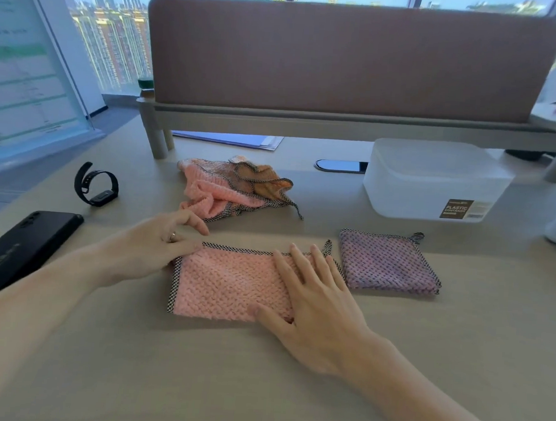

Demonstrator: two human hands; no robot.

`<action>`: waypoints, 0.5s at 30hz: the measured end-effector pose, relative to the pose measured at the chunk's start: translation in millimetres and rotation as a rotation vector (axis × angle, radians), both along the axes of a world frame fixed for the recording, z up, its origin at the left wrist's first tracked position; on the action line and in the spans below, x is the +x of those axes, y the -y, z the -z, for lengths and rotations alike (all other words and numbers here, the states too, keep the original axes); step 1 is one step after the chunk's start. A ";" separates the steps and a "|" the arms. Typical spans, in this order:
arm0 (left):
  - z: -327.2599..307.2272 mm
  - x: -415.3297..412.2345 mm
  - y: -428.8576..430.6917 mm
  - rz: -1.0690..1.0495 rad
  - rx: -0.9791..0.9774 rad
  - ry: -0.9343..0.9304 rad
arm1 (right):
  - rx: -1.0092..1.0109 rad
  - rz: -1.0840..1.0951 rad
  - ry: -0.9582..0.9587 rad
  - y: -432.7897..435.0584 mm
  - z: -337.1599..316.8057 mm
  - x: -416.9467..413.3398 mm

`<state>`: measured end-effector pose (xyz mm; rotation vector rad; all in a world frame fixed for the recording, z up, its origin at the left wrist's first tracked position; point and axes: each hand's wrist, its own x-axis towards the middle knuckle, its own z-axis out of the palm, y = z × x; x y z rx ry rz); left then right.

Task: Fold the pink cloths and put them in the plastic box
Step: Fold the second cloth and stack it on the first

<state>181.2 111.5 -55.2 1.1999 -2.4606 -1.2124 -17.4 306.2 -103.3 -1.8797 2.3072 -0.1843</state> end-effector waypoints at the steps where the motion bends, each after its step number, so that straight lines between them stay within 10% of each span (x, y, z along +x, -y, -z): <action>1: -2.9 0.0 -2.6 0.002 0.024 -0.017 | -0.007 0.001 0.009 0.3 0.1 -0.1; 9: -59.2 -47.8 -30.0 0.071 0.383 -0.214 | -0.400 0.073 0.399 -17.0 -29.9 4.8; 15: -58.4 -105.2 -52.0 0.315 0.481 -0.062 | -0.449 0.268 1.112 -39.4 -42.9 1.2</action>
